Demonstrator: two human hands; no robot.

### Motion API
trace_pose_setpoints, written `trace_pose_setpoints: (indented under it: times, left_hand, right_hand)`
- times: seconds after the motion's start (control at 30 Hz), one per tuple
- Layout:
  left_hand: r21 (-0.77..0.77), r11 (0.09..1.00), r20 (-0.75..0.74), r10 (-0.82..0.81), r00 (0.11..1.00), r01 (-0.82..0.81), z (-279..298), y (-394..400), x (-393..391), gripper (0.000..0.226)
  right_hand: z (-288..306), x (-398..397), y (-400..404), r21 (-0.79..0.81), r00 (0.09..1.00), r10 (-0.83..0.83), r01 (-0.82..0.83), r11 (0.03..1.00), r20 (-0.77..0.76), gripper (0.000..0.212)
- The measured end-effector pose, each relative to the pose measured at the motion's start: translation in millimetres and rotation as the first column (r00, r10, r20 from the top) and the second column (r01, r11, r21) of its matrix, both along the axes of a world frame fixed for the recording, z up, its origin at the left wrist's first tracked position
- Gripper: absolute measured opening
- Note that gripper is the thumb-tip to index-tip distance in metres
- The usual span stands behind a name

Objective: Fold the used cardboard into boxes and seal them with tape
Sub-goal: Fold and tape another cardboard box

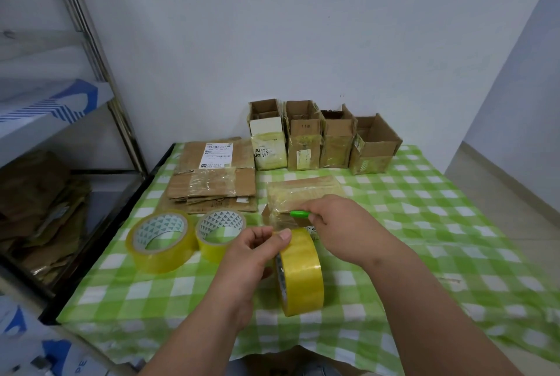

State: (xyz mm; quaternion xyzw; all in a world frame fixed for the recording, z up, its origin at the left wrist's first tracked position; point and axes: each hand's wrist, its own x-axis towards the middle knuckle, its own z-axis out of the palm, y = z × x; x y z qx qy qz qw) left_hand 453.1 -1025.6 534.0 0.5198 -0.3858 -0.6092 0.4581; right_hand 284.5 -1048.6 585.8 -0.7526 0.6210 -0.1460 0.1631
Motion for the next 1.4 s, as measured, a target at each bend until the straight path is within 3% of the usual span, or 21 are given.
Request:
trace_pose_setpoints:
  times: [0.13, 0.4, 0.6, 0.73, 0.97, 1.17, 1.4]
  left_hand:
    - [0.006, 1.0, -0.003, 0.001, 1.0, -0.001, -0.8, -1.2, -1.0, 0.052]
    - [-0.006, 1.0, 0.007, 0.008, 1.0, -0.008, -2.1, -1.3, -2.2, 0.028]
    - [-0.01, 1.0, -0.05, -0.018, 0.999, 0.018, -5.1, -2.4, 0.4, 0.036]
    - [0.002, 1.0, -0.087, 0.001, 0.996, -0.001, -6.9, -3.7, -0.6, 0.02]
    - [0.005, 1.0, -0.112, 0.011, 0.994, -0.011, -6.4, -4.8, -2.8, 0.021]
    - [0.0, 1.0, -0.133, 0.003, 0.991, -0.003, -3.0, -3.8, -1.0, 0.039]
    - [-0.002, 1.0, -0.089, -0.015, 0.996, 0.015, -2.7, -5.7, 3.4, 0.012]
  right_hand:
    - [10.7, 5.7, -2.8, 0.009, 0.996, -0.006, 0.007, 1.0, -0.088, 0.022]
    - [18.8, 17.5, -6.5, -0.001, 0.979, 0.016, -0.017, 1.0, -0.205, 0.02]
    - [18.8, 11.7, -6.5, 0.02, 0.988, -0.011, 0.014, 1.0, -0.155, 0.02]
    - [16.8, 9.2, -7.6, 0.028, 0.99, -0.011, 0.015, 0.999, -0.141, 0.02]
    - [12.4, 16.3, -11.3, 0.001, 0.988, 0.019, -0.019, 1.0, -0.155, 0.021]
    - [12.5, 22.1, -14.1, 0.017, 0.968, 0.065, -0.063, 0.998, -0.24, 0.028]
    - [12.3, 10.6, -14.0, 0.007, 0.971, 0.048, -0.047, 0.999, -0.234, 0.025]
